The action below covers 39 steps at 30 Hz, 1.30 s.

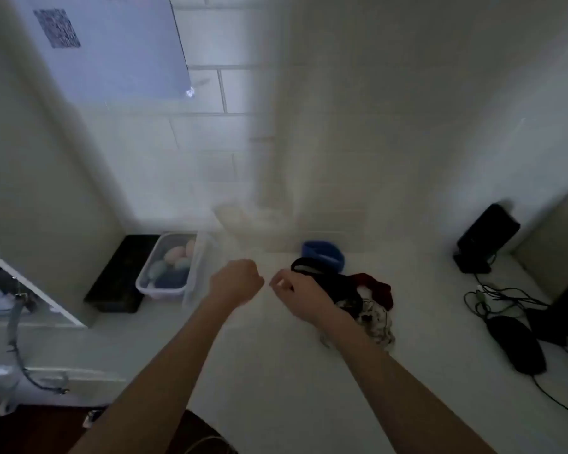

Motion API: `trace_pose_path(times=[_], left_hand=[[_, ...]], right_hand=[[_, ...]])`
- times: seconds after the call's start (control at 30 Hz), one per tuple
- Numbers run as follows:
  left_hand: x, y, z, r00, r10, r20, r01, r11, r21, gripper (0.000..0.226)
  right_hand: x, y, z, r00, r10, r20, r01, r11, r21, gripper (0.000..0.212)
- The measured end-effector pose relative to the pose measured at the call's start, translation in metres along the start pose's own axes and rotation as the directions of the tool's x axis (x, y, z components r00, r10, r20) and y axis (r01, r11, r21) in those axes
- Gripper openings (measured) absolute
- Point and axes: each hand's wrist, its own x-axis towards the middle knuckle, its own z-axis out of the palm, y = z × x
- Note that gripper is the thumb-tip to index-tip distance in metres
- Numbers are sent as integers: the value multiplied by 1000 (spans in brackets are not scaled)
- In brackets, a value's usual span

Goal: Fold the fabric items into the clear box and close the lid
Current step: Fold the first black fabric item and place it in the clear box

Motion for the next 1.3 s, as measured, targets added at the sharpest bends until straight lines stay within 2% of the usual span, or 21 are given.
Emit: trace_pose_path(times=[0.13,0.2,0.27,0.4,0.47,0.6,0.7,0.77,0.93,1.03,1.1,1.17,1.23,1.3], left_hand=[[16,-2,40,999,-32,7,32,998,-50,27],[29,-9,53,998,-46,-49,40,992,-118,27],[42,-17,63,994,-20,-112,3,987,-158,29],[48,-25,77,990,82,-116,-97,987,-128,30],[43,-28,77,989,130,-70,-137,985,-107,29],[19,-33,73,965,260,35,-258,965,-56,21],[-3,-39,71,946,310,98,-307,951,-49,21],[-18,-43,71,931,346,119,-344,938,-37,25],[-49,-66,78,900,425,98,-416,904,-99,34],[-62,-79,80,873,481,85,-463,870,-169,41],[-67,-85,76,851,517,95,-488,844,-222,45],[-68,-90,73,820,561,114,-524,816,-244,46],[-67,-97,70,798,586,140,-550,803,-230,43],[-64,-104,66,795,589,141,-556,802,-216,39]], right_hand=[[19,28,37,1000,19,-18,-18,1000,23,18],[29,40,53,997,23,-78,-15,995,98,21],[37,51,65,985,-20,-172,40,992,119,25],[38,67,85,959,-70,-274,107,987,123,24],[34,69,89,948,-108,-300,140,986,87,22],[5,63,94,916,-223,-333,204,975,-92,23],[-22,56,97,851,-184,-491,171,983,-71,22],[-35,51,98,821,-172,-545,155,985,-79,23],[-53,47,109,850,-162,-502,65,976,-206,40],[-55,56,122,860,-131,-493,19,974,-226,43],[-56,61,127,829,-126,-546,6,976,-216,38],[-57,62,129,755,-157,-636,-25,963,-268,27],[-60,65,133,672,-236,-702,-35,936,-349,16],[-65,65,136,634,-343,-693,43,910,-411,12]])
